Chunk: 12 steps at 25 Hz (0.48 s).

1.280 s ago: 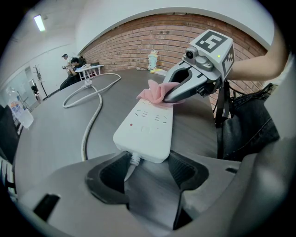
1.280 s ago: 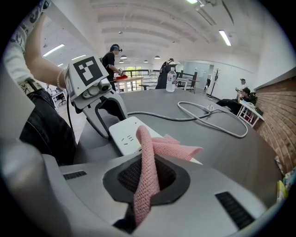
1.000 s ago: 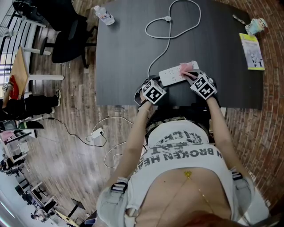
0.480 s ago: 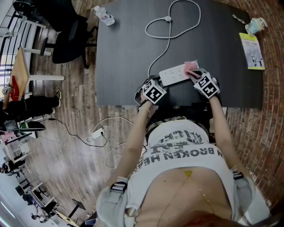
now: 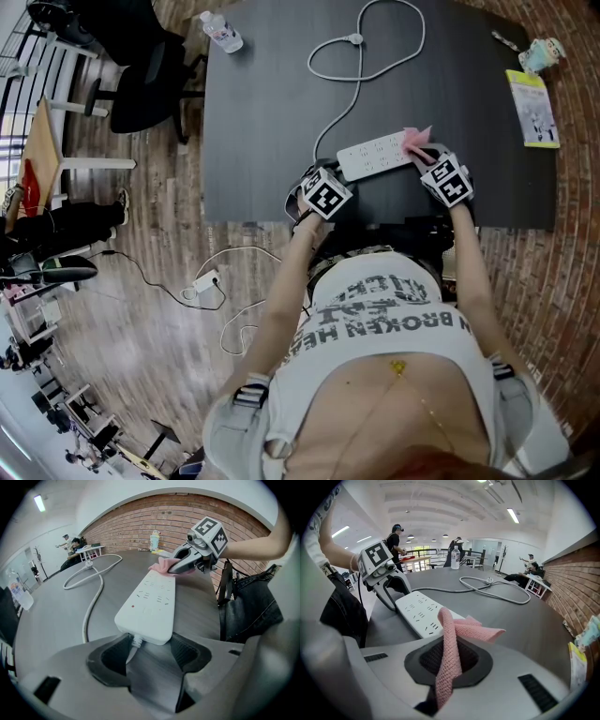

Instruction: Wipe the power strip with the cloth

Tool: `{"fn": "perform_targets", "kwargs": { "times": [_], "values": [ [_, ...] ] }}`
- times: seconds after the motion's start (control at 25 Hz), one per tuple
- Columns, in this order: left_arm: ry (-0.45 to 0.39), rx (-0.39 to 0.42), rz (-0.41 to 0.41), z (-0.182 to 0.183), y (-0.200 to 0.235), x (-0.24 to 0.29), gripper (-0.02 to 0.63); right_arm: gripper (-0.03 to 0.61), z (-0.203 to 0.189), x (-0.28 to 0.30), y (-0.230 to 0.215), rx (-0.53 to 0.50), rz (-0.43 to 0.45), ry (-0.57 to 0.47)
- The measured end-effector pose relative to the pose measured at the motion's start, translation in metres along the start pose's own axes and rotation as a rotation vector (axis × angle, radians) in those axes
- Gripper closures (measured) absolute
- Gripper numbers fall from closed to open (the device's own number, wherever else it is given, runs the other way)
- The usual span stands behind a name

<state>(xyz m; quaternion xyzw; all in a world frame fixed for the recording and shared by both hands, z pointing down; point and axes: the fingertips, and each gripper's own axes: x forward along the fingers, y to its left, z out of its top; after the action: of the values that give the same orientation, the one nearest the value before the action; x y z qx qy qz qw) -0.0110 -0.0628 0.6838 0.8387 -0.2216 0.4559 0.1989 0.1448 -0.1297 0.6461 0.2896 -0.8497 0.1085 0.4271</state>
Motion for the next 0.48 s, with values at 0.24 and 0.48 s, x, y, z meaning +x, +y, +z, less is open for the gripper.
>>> {"fn": "perform_targets", "kwargs": {
  "times": [0.24,0.48],
  "values": [
    [-0.002,0.000,0.000,0.001,0.000,0.000,0.354,0.561,-0.006,-0.004,-0.006,0.021,-0.013,0.007],
    [0.001,0.000,0.000,0.001,-0.001,0.000,0.354,0.561,-0.009,-0.008,-0.013,0.032,-0.037,0.005]
  ]
}}
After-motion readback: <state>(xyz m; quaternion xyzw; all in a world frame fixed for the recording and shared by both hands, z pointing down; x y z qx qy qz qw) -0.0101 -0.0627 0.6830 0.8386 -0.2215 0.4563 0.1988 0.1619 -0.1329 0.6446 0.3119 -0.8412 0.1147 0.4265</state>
